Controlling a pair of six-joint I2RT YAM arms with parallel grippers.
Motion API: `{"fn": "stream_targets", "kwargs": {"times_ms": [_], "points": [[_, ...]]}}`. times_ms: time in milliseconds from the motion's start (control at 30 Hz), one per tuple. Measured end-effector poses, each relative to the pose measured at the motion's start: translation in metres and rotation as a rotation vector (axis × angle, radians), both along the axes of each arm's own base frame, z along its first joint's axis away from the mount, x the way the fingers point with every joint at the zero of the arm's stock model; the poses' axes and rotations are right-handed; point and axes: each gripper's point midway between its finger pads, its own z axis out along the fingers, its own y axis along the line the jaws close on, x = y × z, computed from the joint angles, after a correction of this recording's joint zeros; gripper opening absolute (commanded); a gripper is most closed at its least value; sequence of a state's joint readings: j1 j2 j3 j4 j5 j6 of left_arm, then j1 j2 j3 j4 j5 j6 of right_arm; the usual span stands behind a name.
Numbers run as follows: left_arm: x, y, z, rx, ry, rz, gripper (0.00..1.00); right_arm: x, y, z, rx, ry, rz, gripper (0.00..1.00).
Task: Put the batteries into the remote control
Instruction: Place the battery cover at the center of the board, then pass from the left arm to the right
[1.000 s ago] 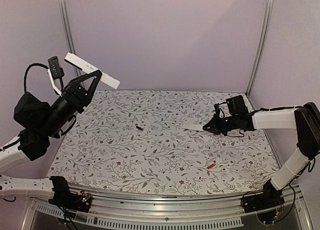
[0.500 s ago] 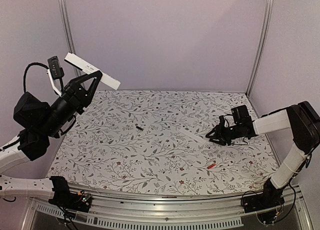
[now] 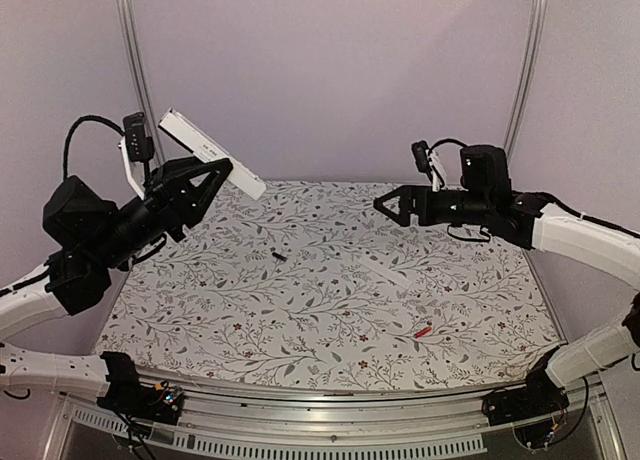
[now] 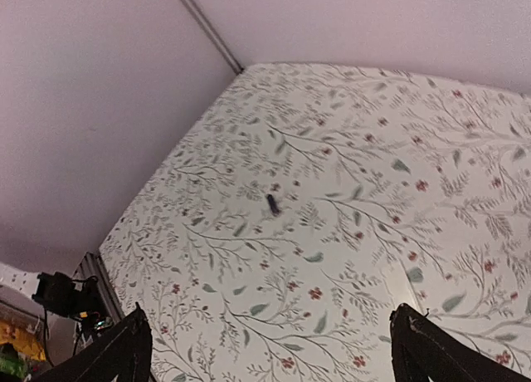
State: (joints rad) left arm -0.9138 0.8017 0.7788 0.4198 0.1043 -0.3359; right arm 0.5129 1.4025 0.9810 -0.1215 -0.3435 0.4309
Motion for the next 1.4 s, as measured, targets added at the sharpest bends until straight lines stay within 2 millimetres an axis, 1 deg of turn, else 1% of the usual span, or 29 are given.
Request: {"fn": "stream_targets", "kwargs": {"times_ms": [33,67,100,133,167,200,233,300,333,367,433,467,567,633,700,833,933,1000,1033,1067,1100,1167,1233,1267,1300,1333,1400], "points": [[-0.001,-0.005,-0.003,0.021,-0.01,-0.016,0.0,-0.015,0.026,0.043,0.026,-0.139,0.095,0.99],[-0.004,-0.012,-0.007,0.047,-0.024,-0.046,0.0,-0.042,0.055,0.094,0.074,-0.304,0.214,0.99],[-0.006,-0.018,-0.01,0.073,-0.035,-0.072,0.0,-0.068,0.073,0.133,0.118,-0.434,0.313,0.99],[-0.009,-0.024,-0.014,0.094,-0.045,-0.097,0.0,-0.091,0.085,0.158,0.16,-0.516,0.392,0.98],[-0.012,-0.03,-0.017,0.114,-0.054,-0.12,0.0,-0.12,0.096,0.188,0.212,-0.624,0.491,0.97],[-0.015,-0.036,-0.02,0.136,-0.065,-0.146,0.0,-0.14,0.102,0.21,0.249,-0.708,0.559,0.97],[-0.018,-0.042,-0.024,0.156,-0.074,-0.17,0.0,-0.151,0.106,0.223,0.275,-0.762,0.602,0.97],[-0.026,-0.053,-0.029,0.186,-0.092,-0.218,0.0,-0.169,0.119,0.239,0.305,-0.845,0.68,0.96],[-0.03,-0.058,-0.032,0.198,-0.101,-0.241,0.0,-0.176,0.129,0.24,0.31,-0.868,0.718,0.95],[-0.035,-0.064,-0.033,0.209,-0.113,-0.266,0.0,-0.183,0.141,0.237,0.31,-0.882,0.762,0.94],[-0.042,-0.071,-0.035,0.225,-0.129,-0.299,0.0,-0.193,0.163,0.22,0.287,-0.882,0.835,0.91],[-0.045,-0.074,-0.036,0.231,-0.139,-0.315,0.0,-0.196,0.172,0.21,0.272,-0.876,0.861,0.88],[-0.051,-0.079,-0.038,0.242,-0.16,-0.343,0.0,-0.203,0.189,0.185,0.238,-0.848,0.921,0.75],[-0.053,-0.082,-0.039,0.248,-0.166,-0.352,0.0,-0.205,0.192,0.177,0.223,-0.843,0.943,0.64],[-0.052,-0.086,-0.041,0.255,-0.168,-0.353,0.0,-0.206,0.193,0.174,0.218,-0.841,0.949,0.54],[-0.05,-0.089,-0.043,0.267,-0.173,-0.346,0.0,-0.209,0.193,0.175,0.225,-0.844,0.964,0.43],[-0.049,-0.09,-0.043,0.274,-0.177,-0.34,0.0,-0.211,0.193,0.175,0.229,-0.845,0.97,0.3],[-0.047,-0.09,-0.042,0.277,-0.181,-0.331,0.0,-0.213,0.193,0.175,0.23,-0.848,0.975,0.2],[-0.047,-0.089,-0.042,0.28,-0.19,-0.322,0.0,-0.212,0.193,0.175,0.232,-0.829,0.966,0.16],[-0.046,-0.089,-0.042,0.281,-0.192,-0.319,0.0,-0.212,0.193,0.176,0.231,-0.833,0.966,0.15],[-0.046,-0.089,-0.042,0.282,-0.19,-0.318,0.09,-0.212,0.193,0.176,0.23,-0.829,0.963,0.14],[-0.046,-0.089,-0.042,0.285,-0.194,-0.314,0.5,-0.21,0.193,0.175,0.22,-0.834,0.952,0.1],[-0.045,-0.09,-0.043,0.288,-0.192,-0.313,0.76,-0.208,0.193,0.175,0.211,-0.838,0.941,0.08],[-0.045,-0.09,-0.043,0.29,-0.186,-0.312,0.86,-0.207,0.193,0.174,0.2,-0.839,0.931,0.07],[-0.046,-0.089,-0.043,0.291,-0.183,-0.311,0.95,-0.204,0.192,0.173,0.186,-0.843,0.918,0.05],[-0.046,-0.088,-0.042,0.289,-0.181,-0.307,0.99,-0.201,0.191,0.172,0.171,-0.844,0.902,0.03],[-0.045,-0.083,-0.039,0.283,-0.177,-0.287,1.0,-0.195,0.188,0.168,0.134,-0.841,0.868,0.0]]}}
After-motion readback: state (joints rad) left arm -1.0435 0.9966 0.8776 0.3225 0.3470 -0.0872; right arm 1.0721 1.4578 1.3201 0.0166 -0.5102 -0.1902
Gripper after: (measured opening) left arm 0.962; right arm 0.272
